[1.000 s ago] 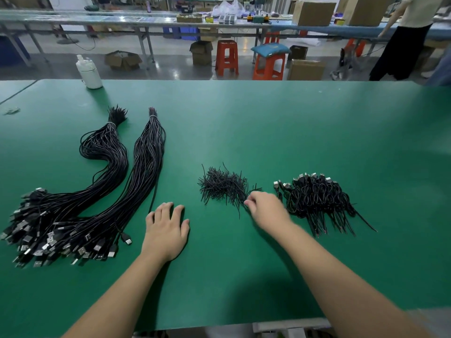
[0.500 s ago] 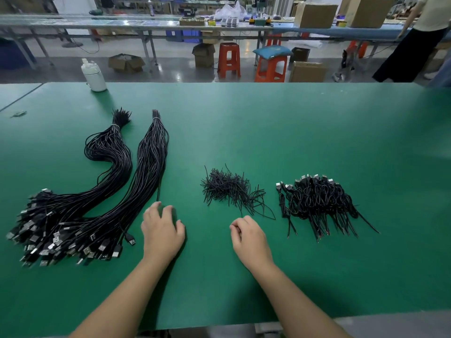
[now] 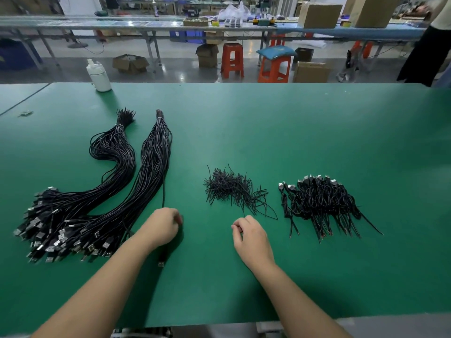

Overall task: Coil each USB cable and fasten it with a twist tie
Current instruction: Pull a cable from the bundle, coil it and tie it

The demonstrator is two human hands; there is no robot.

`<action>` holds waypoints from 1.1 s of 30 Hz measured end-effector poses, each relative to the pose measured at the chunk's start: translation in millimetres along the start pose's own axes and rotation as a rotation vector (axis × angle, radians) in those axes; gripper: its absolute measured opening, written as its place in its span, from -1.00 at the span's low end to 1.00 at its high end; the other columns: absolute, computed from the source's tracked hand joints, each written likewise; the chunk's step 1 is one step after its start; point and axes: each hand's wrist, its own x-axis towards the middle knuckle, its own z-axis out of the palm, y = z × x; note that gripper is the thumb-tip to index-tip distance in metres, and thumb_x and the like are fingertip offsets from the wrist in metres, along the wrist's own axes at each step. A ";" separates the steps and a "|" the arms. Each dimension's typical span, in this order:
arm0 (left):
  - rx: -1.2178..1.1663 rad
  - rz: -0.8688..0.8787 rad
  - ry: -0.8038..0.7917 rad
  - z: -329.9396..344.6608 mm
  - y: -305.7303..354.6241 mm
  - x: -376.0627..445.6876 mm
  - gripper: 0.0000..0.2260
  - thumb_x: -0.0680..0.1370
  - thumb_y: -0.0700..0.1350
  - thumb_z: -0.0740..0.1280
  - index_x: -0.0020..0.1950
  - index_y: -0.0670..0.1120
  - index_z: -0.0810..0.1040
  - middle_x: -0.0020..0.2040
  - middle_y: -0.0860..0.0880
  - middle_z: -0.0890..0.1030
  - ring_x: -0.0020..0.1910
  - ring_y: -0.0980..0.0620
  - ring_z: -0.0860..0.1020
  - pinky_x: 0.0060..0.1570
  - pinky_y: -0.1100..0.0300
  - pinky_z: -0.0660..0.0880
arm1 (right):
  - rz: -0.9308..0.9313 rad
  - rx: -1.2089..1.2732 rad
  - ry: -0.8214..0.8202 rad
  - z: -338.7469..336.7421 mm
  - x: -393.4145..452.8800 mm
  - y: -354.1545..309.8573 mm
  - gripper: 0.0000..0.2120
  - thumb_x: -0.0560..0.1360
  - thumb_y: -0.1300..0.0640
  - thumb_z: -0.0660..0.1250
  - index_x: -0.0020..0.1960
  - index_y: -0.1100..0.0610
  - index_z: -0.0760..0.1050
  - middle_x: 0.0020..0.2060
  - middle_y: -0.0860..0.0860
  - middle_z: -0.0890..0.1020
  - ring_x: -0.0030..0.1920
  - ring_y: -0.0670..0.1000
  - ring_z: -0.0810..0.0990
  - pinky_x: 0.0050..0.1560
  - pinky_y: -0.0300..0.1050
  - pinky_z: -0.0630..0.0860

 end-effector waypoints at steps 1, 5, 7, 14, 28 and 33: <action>-0.037 0.043 -0.008 1.6 0.3 -0.7 -0.69 0.51 -0.32 0.18 0.01 -0.03 0.64 0.03 -0.04 0.66 0.02 -0.02 0.60 0.03 0.24 0.48 | -0.004 -0.002 0.002 0.2 -0.2 0.3 -0.85 0.63 0.05 0.21 -0.03 0.04 0.52 -0.15 -0.14 0.45 -0.13 -0.12 0.46 -0.09 -0.20 0.45; -0.242 0.165 0.131 -3.0 -9.1 -2.1 -0.57 0.47 -0.44 0.16 -0.01 0.04 0.64 0.01 0.02 0.64 0.03 0.05 0.58 0.07 0.25 0.47 | -0.006 -0.008 0.005 0.7 0.3 1.6 -0.85 0.63 0.04 0.20 -0.04 0.04 0.52 -0.16 -0.13 0.45 -0.14 -0.12 0.46 -0.09 -0.18 0.46; 0.008 0.219 0.233 -8.3 -19.0 -2.7 -0.54 0.46 -0.43 0.16 0.12 0.02 0.63 0.12 0.01 0.56 0.12 0.00 0.46 0.12 0.13 0.43 | -0.006 -0.012 0.004 1.3 0.8 2.0 -0.84 0.63 0.04 0.20 -0.03 0.04 0.52 -0.16 -0.13 0.46 -0.13 -0.12 0.46 -0.08 -0.16 0.48; 0.249 0.181 -0.080 -8.5 -48.2 -0.7 -0.76 0.55 -0.26 0.30 0.00 0.12 0.45 0.12 0.04 0.30 0.14 0.00 0.37 0.00 0.13 0.42 | -0.009 -0.020 0.009 2.6 1.2 3.3 -0.84 0.63 0.04 0.20 -0.04 0.03 0.52 -0.16 -0.13 0.46 -0.13 -0.12 0.46 -0.07 -0.15 0.49; 0.184 0.449 0.386 14.3 11.7 -12.6 -0.63 0.45 -0.37 0.37 0.24 -0.16 0.53 -0.09 -0.04 0.59 -0.09 -0.10 0.54 -0.14 0.10 0.48 | -0.011 -0.037 0.000 3.7 1.3 3.0 -0.84 0.63 0.03 0.19 -0.04 0.02 0.52 -0.16 -0.15 0.46 -0.14 -0.14 0.46 -0.08 -0.15 0.51; 0.289 0.554 0.505 24.8 39.6 -21.0 -0.56 0.23 -0.30 0.59 0.08 -0.15 0.65 -0.26 -0.02 0.52 -0.35 -0.03 0.53 -0.49 0.18 0.44 | -0.027 -0.042 0.008 2.1 0.7 1.7 -0.83 0.62 0.02 0.19 -0.04 0.04 0.51 -0.18 -0.13 0.44 -0.14 -0.09 0.44 -0.09 -0.13 0.46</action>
